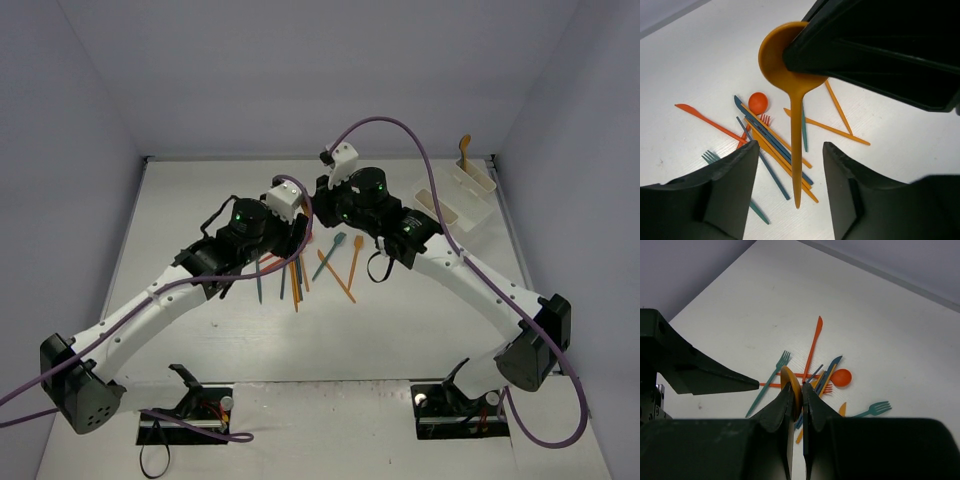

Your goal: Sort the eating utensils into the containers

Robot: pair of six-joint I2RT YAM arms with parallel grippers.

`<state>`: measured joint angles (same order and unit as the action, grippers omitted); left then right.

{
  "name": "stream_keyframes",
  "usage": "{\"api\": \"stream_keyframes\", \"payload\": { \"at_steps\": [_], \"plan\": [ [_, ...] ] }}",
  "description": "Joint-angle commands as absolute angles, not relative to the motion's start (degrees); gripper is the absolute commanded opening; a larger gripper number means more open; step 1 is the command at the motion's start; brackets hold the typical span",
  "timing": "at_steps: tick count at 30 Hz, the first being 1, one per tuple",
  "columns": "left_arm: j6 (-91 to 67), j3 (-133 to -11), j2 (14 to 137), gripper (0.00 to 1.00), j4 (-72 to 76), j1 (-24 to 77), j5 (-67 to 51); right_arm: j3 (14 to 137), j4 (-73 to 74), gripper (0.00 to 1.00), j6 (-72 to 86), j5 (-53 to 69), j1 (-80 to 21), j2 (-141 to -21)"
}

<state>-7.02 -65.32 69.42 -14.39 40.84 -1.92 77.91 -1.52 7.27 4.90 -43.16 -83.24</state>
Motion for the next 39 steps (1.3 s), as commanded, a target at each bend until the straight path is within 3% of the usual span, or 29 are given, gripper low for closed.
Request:
{"api": "stream_keyframes", "payload": {
  "at_steps": [1, 10, 17, 26, 39],
  "plan": [
    [-9.56, -65.87, 69.18, 0.61, -11.86, 41.05, 1.94, 79.95, -5.48, 0.00, 0.61, -1.75, -40.58, -80.35],
    [-17.13, -61.91, 68.40, 0.62, -15.52, 36.59, 2.76, 85.04, -5.09, 0.00, -20.69, -8.33, -27.94, -81.26],
    [-20.18, -58.05, 65.93, 0.62, -17.70, 29.83, -1.90, 91.59, -5.10, 0.00, -34.01, -2.78, -15.30, -86.33],
    [-19.90, -55.70, 64.14, 0.62, -20.78, 28.00, -1.56, 99.74, -5.34, 0.00, -38.95, 2.88, -3.70, -95.59],
    [-17.92, -57.15, 68.46, 0.62, -22.07, 27.06, -1.95, 109.75, -6.64, 0.00, -42.20, 3.64, 2.25, -106.99]
  ]
}}
